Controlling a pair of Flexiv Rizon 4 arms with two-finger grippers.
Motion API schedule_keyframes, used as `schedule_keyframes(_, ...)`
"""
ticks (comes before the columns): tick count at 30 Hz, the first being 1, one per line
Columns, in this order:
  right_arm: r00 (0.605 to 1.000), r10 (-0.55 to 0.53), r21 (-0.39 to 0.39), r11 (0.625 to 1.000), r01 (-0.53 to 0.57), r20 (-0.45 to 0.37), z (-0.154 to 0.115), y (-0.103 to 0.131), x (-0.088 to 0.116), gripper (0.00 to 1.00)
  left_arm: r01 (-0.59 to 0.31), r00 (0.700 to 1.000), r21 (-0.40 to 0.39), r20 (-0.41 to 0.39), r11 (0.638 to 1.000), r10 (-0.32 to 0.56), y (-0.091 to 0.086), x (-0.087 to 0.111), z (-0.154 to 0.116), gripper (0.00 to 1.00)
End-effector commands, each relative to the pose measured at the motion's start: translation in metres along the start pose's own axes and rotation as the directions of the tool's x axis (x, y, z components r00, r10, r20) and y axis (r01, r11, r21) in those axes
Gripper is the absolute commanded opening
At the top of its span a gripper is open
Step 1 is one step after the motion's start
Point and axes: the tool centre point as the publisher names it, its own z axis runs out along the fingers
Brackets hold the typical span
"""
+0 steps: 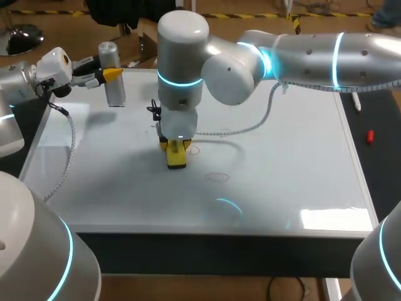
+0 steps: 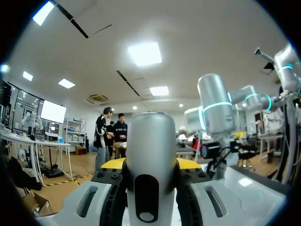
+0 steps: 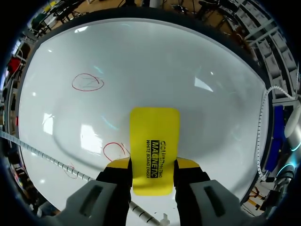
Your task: Pick up the inspection probe, press it on each red-marked spot on the whiteboard one by one, put down the probe, pick up the eraser, and wipe off all the red marks.
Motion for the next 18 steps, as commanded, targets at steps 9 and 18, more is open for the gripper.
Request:
schedule_keyframes(9,0.998,0.063,0.000,0.998,-0.063,-0.002,0.011,0.002,0.033,0.00,-0.003,1.000,0.000,0.002,1.000,0.003,-0.001,0.001,0.000,0.00)
schedule_keyframes(18,0.994,0.103,-0.017,0.995,-0.103,-0.022,0.017,0.003,0.061,0.00,-0.003,1.000,0.000,0.002,1.000,0.003,-0.001,0.001,0.000,0.00)
